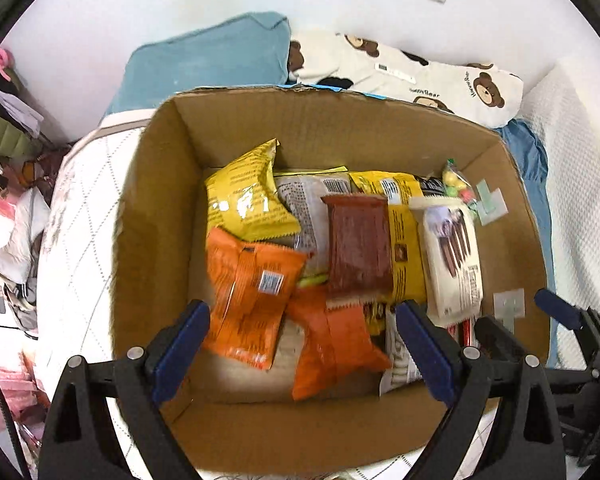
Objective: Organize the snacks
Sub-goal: 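Lower both packets into the cardboard box and open both tools, then move both tools back over the last two snacks on the bed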
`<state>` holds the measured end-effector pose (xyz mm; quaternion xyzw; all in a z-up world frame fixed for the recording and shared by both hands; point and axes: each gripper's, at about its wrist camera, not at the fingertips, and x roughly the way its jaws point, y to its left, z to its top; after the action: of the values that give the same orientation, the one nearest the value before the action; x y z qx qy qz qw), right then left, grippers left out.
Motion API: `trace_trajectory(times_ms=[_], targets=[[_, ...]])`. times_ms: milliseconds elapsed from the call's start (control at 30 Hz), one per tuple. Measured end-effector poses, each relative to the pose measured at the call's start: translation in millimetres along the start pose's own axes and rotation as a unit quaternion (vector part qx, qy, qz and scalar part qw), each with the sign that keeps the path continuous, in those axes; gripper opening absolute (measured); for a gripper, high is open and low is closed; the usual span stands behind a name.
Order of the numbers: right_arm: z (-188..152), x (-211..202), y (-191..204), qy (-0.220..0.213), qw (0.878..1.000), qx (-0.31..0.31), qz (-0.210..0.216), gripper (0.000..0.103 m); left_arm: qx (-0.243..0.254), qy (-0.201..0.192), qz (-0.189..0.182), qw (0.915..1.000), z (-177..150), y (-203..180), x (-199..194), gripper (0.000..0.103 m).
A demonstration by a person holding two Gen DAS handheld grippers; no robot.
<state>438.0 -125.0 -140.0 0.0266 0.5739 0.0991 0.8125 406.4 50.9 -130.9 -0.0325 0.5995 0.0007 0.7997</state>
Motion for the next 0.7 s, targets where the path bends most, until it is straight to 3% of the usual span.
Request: trace_trajectory(times_ms=[400,700], targets=[[-47.9,-71.9,10.2,-0.084,0.996,-0.012,-0.015,0.100,-0.012,-0.086,0.001,0.9962,-49.1,-0.9,-59.2,0.095],[-85.2,-130.9,18.2,-0.149,0.988,-0.021,-0.024,0.100,0.000,-0.150,0.012,0.9886,-89.6,-5.1,-107.0,0.095]])
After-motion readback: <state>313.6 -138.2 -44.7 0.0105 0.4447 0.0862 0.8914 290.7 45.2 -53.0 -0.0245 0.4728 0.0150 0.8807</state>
